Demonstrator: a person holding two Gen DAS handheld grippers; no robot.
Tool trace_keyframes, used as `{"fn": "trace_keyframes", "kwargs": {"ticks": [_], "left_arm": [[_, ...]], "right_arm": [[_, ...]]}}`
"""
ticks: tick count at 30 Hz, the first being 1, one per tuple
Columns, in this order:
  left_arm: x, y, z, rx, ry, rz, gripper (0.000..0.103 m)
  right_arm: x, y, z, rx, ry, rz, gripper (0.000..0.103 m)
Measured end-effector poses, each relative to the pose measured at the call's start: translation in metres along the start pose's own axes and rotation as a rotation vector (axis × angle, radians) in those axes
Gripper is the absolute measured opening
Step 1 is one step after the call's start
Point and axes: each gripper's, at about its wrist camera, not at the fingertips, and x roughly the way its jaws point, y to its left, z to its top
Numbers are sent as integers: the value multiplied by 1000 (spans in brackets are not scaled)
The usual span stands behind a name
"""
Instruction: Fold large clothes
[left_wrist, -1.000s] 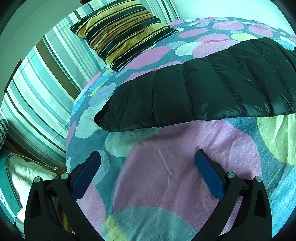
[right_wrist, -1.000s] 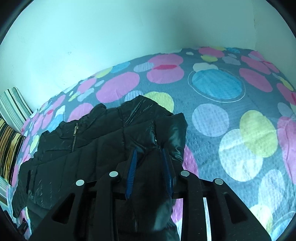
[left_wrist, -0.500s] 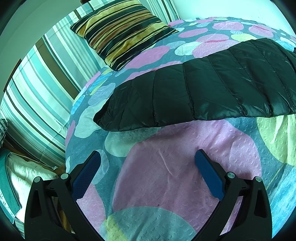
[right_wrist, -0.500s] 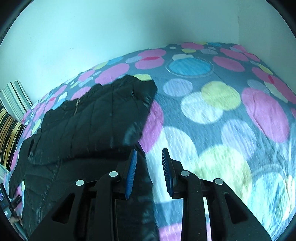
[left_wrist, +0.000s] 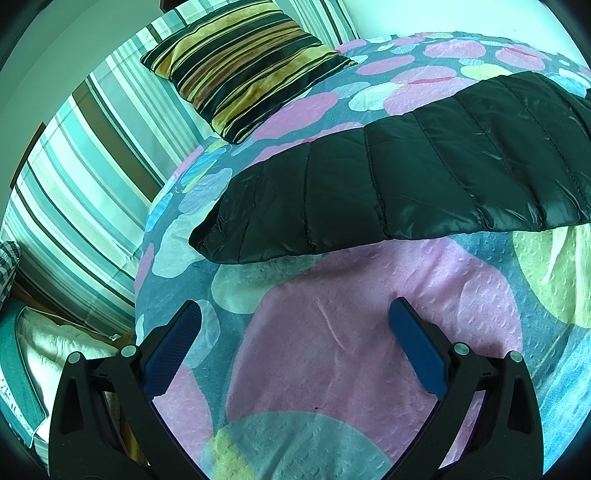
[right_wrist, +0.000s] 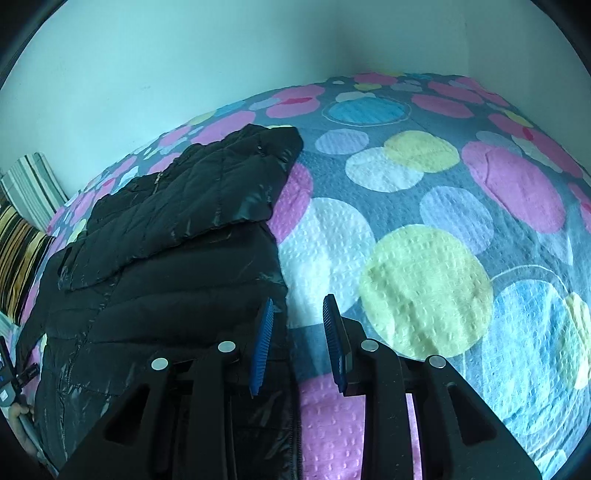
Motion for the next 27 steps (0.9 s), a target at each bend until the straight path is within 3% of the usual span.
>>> {"fn": "trace_keyframes", "kwargs": {"ticks": [7,10,13,19,20,22,24,27], "left_arm": [[0,0,0,1,0,1,101],[0,0,0,0,0,0,101],[0,-1,0,-1,0,-1,101],[-1,-2,0,0,-1,1,101],[-1,-2,0,0,-1,1,101],[-1,-2,0,0,-1,1,101],[-1,-2,0,0,-1,2,101],[-1,-2,0,2,-2,4,101]], "right_arm": [[-11,27,40,-14,-40,58,29],[-5,46,60,-8,-37,107,42],[14,69,72,6,-23,188,45],[59,99,73,-6,-2,210,49],[65,100,71,-1,8,211,59],[66,98,66,-1,-12,161,60],[60,98,64,-27,-54,123,73],[56,93,67,-23,-92,63,75]]}}
